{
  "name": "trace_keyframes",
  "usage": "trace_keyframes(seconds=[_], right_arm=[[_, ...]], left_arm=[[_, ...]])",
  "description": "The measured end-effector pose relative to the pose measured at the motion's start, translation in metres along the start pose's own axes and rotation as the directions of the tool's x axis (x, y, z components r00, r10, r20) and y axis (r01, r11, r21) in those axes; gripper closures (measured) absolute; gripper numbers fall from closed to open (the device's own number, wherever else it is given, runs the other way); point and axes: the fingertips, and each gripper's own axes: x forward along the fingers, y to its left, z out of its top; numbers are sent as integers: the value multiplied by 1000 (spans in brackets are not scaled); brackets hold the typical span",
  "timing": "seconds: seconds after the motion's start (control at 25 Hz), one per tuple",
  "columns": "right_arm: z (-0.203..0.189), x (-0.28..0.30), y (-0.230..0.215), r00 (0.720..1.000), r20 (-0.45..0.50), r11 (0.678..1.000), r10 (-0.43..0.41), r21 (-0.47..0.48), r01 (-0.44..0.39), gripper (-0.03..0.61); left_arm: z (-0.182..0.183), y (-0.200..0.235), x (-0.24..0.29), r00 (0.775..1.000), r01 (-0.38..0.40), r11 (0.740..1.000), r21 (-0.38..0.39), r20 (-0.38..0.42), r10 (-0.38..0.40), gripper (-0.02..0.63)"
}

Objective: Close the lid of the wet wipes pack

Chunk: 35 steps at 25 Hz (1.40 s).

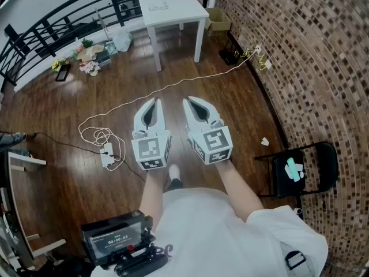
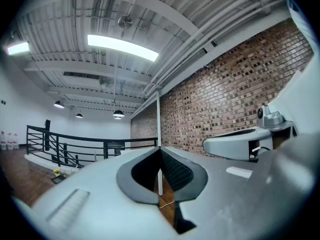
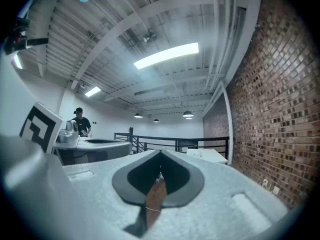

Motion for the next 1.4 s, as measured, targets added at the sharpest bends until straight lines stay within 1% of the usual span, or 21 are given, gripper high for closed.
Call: trace_keyframes(seconds=[0.16,0.28,0.44,0.56,0.68,0.8,0.92,1.0,1.08,1.16,1.24,1.28,1.4], right_arm=[[-3,51,-3,997,-10,997,-73,21,73,594],[-11,77,-18,994,-29,994,-104,42,105,594],[-24,106,-40,990,-78,989,-117,81,123,594],[-33,136,-59,988,-94,989,-119,75,127,594],[-43,171,-84,990,-100,989,-104,98,114,594],[-49,219,-114,985,-132,980,-113,146,132,594],[-43,269,-148,982,-143,974,-121,176,146,594],[-36,304,-173,987,-124,977,-102,176,123,594],[-24,336,-199,994,-86,981,-61,178,76,594],[-9,357,-223,1000,-26,985,-7,170,11,594],[4,374,-240,998,43,987,39,155,-46,594],[7,381,-247,997,61,988,56,141,-64,594],[-3,407,-269,996,49,991,78,104,-83,594]], left_arm=[[-1,49,33,1000,22,1000,-7,-5,-22,598],[-17,65,58,999,31,999,-15,-43,-32,598],[-36,78,83,996,45,999,-16,-80,-46,598],[-49,96,111,995,34,999,-3,-96,-34,598],[-62,108,146,993,14,1000,16,-115,-12,598],[-55,125,194,993,-15,999,35,-116,19,598],[-39,132,251,996,3,998,67,-89,3,598],[-32,134,292,998,17,996,92,-64,-11,598],[-25,135,333,998,23,994,110,-52,-18,598],[-21,135,368,998,23,993,112,-55,-17,598],[-17,139,395,997,7,995,97,-73,0,598],[-17,143,406,997,-3,996,94,-82,11,598],[-30,151,439,995,-14,994,109,-94,25,598]])
